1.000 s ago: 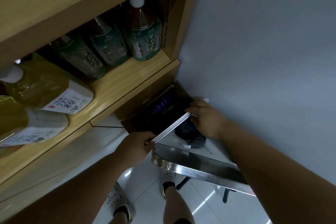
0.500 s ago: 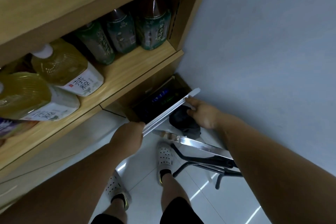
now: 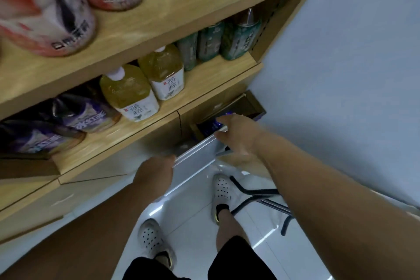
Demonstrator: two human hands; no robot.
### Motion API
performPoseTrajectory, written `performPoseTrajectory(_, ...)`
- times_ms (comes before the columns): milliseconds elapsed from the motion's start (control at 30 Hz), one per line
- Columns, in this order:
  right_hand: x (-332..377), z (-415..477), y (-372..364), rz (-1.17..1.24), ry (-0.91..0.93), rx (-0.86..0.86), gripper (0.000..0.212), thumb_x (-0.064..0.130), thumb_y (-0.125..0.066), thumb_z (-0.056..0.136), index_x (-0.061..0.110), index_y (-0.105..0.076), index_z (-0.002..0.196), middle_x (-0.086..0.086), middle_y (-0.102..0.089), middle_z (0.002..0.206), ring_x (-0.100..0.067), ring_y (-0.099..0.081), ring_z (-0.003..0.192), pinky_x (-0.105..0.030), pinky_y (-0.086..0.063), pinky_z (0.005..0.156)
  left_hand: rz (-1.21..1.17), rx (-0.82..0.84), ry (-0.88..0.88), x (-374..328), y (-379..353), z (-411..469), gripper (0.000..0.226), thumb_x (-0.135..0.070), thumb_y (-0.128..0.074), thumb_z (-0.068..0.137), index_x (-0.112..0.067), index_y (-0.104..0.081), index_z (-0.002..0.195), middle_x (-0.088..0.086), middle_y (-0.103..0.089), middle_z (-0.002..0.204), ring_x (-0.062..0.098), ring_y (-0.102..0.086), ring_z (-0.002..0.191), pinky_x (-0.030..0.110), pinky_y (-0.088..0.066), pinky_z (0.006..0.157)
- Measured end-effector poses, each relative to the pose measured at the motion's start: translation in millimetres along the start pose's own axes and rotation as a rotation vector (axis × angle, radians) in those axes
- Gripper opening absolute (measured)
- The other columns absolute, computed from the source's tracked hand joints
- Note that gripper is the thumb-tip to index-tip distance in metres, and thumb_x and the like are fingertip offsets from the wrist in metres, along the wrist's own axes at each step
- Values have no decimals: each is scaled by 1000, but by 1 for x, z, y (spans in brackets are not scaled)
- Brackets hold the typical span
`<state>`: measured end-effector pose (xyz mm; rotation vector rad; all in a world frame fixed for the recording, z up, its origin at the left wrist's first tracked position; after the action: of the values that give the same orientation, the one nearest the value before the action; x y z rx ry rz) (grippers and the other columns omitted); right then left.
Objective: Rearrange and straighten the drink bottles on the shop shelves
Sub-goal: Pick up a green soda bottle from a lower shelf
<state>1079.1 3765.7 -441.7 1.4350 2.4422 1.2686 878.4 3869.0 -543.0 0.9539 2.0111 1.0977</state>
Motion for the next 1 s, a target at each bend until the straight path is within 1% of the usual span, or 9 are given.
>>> performPoseTrajectory(67,22,-4,-23,-180,27,-39,52,41,-52,104,22,-45,152,-9,-48,153,-31,-41,143,-50,-30,118,30,-1,10,10,-1,-6,27,-26,-52,105,-23,-58,132,1,-69,122,17,-67,112,26,-51,92)
performPoseTrajectory(167,35,0,-61,-426,15,-37,62,44,-49,104,26,-30,160,-7,-29,166,-32,-17,156,-59,-9,124,12,-10,24,31,-5,-15,32,-27,-53,104,-24,-58,136,1,-70,123,18,-67,113,27,-52,94)
performPoseTrajectory(300,46,8,-104,-487,48,-14,69,36,-48,106,27,-12,164,-9,-6,173,-34,1,159,-60,-1,126,-18,-11,18,53,-12,-33,28,-27,-57,103,-23,-60,131,1,-73,115,17,-70,106,29,-57,90)
performPoseTrajectory(433,66,13,-133,-459,113,-3,62,36,-44,108,26,-17,163,-9,-9,172,-34,0,159,-56,-3,127,-55,-10,27,74,-16,-54,26,-27,-52,105,-25,-59,130,1,-73,113,17,-70,102,28,-56,88)
performPoseTrajectory(533,77,15,-137,-477,120,-103,44,31,-46,106,24,-43,150,-10,-41,156,-35,-24,152,-59,-12,126,-62,10,45,96,-17,-72,27,-25,-49,107,-24,-58,132,0,-71,109,16,-68,97,28,-54,88)
performPoseTrajectory(600,83,17,-143,-489,119,-108,35,30,-47,106,23,-52,140,-9,-52,143,-33,-39,141,-61,-22,122,-45,33,55,111,-21,-83,22,-23,-48,107,-24,-58,126,0,-68,100,16,-66,89,28,-52,81)
performPoseTrajectory(733,98,25,-165,-535,138,-99,40,18,-56,100,21,-49,140,-11,-50,142,-36,-39,138,-69,-28,116,-50,55,123,138,-26,-100,18,-20,-46,106,-24,-60,117,1,-65,94,18,-63,84,30,-51,75)
performPoseTrajectory(867,121,44,-183,-428,231,-107,39,16,-55,102,17,-49,140,-13,-46,143,-36,-39,136,-52,-48,105,-58,53,205,170,-29,-114,24,-21,-43,105,-25,-61,122,8,-71,105,29,-67,92,37,-55,78)
performPoseTrajectory(1000,137,57,-194,-234,308,-171,40,21,-47,107,15,-48,147,-13,-41,150,-33,-30,145,-47,-45,109,-112,-14,305,194,-30,-123,26,-22,-45,107,-22,-65,123,12,-72,102,32,-68,90,37,-55,76)
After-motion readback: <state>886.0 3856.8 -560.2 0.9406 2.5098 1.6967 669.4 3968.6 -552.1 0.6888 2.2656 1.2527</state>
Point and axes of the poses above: each hand's wrist, its own z-axis towards the middle knuckle, its own y-axis out of the back of the hand, x = y × z, the point moved 7 cm from there along z, towards the middle knuckle
